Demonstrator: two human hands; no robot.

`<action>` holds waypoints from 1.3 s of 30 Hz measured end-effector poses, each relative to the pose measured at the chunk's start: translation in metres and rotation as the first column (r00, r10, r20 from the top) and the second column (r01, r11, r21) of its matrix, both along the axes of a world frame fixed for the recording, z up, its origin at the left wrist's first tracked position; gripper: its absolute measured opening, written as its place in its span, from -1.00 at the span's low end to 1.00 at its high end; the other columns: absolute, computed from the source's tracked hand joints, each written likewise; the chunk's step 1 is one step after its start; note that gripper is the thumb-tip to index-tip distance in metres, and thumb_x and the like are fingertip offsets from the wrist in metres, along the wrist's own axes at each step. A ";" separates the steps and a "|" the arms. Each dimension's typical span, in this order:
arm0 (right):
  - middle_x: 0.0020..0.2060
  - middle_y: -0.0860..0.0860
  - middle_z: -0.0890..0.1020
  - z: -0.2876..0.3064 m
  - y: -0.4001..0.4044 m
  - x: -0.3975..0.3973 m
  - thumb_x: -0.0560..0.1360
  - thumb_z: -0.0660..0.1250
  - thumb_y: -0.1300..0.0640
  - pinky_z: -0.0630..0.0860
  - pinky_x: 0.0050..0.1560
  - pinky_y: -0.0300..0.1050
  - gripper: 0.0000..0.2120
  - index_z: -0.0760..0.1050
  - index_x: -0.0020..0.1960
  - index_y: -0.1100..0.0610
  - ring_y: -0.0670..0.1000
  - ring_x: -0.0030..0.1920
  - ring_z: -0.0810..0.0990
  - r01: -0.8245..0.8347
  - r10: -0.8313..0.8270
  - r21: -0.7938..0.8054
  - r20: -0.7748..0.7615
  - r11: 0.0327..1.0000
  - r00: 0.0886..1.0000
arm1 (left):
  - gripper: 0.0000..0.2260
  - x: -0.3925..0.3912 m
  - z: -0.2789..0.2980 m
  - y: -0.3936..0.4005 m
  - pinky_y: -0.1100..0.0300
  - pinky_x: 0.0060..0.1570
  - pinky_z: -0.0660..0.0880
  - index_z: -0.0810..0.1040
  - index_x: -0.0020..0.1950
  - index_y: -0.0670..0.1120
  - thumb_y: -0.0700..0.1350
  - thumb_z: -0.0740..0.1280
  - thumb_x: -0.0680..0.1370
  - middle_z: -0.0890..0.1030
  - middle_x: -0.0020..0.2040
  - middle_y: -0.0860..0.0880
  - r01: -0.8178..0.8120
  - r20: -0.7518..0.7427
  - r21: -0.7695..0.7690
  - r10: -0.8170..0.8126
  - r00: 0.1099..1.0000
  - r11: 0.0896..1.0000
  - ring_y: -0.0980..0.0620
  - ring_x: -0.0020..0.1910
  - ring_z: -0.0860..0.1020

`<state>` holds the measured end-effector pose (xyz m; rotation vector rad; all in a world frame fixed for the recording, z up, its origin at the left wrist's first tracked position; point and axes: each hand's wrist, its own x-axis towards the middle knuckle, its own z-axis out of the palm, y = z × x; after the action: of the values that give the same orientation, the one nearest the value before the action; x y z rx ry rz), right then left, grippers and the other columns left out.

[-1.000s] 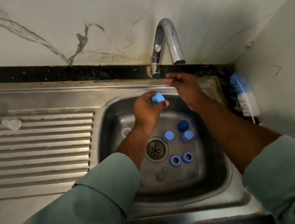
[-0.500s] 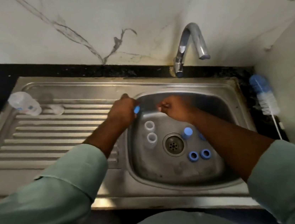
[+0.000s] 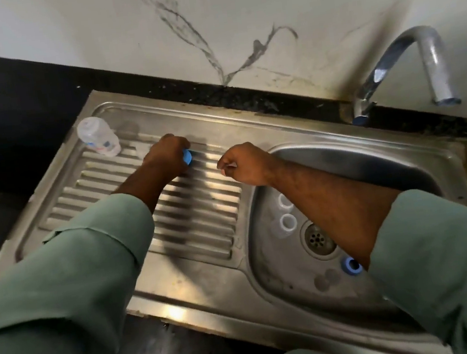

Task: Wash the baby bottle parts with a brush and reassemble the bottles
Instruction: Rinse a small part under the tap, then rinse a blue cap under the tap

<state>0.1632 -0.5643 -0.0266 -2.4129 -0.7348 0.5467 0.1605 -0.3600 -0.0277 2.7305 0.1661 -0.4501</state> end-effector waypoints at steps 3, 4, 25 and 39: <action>0.07 0.08 0.66 -0.004 0.005 -0.001 0.50 0.33 0.22 0.48 0.18 -0.09 -0.79 0.64 0.10 0.19 0.03 0.09 0.60 -0.010 0.010 0.003 0.009 1.000 1.000 | -0.49 0.002 -0.003 0.004 0.03 0.29 0.37 0.46 0.41 -0.13 -0.22 0.47 0.47 0.43 0.35 -0.20 0.002 -0.027 0.001 -0.002 1.000 1.000 -0.20 0.30 0.45; 0.08 0.08 0.66 -0.005 0.004 -0.001 0.50 0.33 0.21 0.49 0.18 -0.09 -0.79 0.63 0.11 0.18 0.03 0.09 0.60 0.000 0.000 0.008 0.010 1.000 1.000 | -0.46 0.002 -0.003 0.005 0.03 0.27 0.38 0.46 0.41 -0.12 -0.22 0.49 0.45 0.43 0.34 -0.19 0.006 -0.042 0.005 -0.005 0.999 1.000 -0.19 0.29 0.45; 0.14 0.16 0.62 -0.059 -0.286 -0.160 0.50 0.35 0.31 0.26 0.03 -0.49 -0.75 0.58 0.17 0.27 0.10 0.17 0.57 0.740 -0.751 -0.130 -0.119 0.660 0.649 | -0.60 -0.137 -0.079 -0.316 0.10 0.36 0.34 0.46 0.42 -0.04 -0.12 0.30 0.56 0.47 0.36 -0.10 0.402 -0.013 -0.328 -0.430 0.903 0.855 -0.09 0.33 0.44; 0.23 0.15 0.53 -0.088 -0.312 -0.145 0.52 0.31 0.29 0.35 0.18 -0.26 -0.69 0.51 0.26 0.23 0.11 0.23 0.51 0.803 -0.809 -0.127 -0.194 0.582 0.555 | -0.39 -0.087 -0.115 -0.373 -0.08 0.34 0.36 0.15 0.57 0.09 -0.11 0.32 0.58 0.09 0.57 -0.09 0.285 -0.152 -0.151 -0.307 0.940 0.947 -0.19 0.43 0.26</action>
<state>0.0180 -0.8766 -0.1143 -2.3146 0.5260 0.4146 0.0733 -0.7326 -0.1426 2.5957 -0.2281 -0.7561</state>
